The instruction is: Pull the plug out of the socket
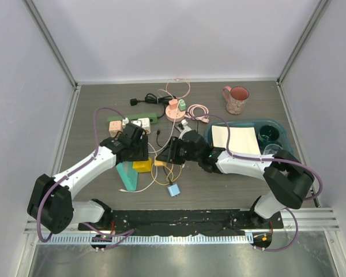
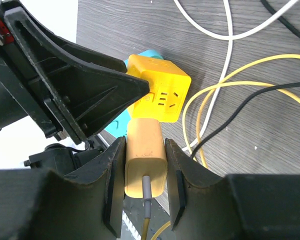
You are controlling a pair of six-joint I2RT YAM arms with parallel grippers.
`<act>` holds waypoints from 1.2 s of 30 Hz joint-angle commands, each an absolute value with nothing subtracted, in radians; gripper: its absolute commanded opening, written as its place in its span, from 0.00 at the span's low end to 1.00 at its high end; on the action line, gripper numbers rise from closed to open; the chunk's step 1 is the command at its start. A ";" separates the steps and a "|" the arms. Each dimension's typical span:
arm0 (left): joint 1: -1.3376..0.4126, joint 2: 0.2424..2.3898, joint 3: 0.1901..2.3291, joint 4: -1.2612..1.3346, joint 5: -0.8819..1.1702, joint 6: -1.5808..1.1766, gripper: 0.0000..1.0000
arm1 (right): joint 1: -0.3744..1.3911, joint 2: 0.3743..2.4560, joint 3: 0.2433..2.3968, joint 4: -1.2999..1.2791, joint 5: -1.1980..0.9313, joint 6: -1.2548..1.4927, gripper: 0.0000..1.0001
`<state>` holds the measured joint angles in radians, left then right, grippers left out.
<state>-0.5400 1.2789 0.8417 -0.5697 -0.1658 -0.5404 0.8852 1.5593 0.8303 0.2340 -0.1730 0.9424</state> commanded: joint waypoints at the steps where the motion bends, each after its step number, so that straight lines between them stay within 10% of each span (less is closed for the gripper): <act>1: -0.534 1.266 0.862 -0.609 -0.163 -0.526 0.62 | 0.871 1.476 0.795 0.210 -0.121 0.894 0.01; 7: -0.532 1.152 0.894 -0.577 -0.094 -0.532 0.76 | 0.853 1.428 0.772 0.060 0.033 0.833 0.15; 17: -0.534 1.026 0.957 -0.834 -0.380 -0.619 0.89 | 0.845 1.335 0.796 -0.141 0.138 0.770 0.64; 36: -0.594 0.818 0.706 -0.825 -0.462 -0.962 0.78 | 0.844 1.215 0.811 -0.176 0.120 0.733 0.69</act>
<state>-0.5526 0.7914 0.7395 -0.9031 -0.4435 -0.8864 0.8429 1.2495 0.7986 -0.2218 0.1341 0.7387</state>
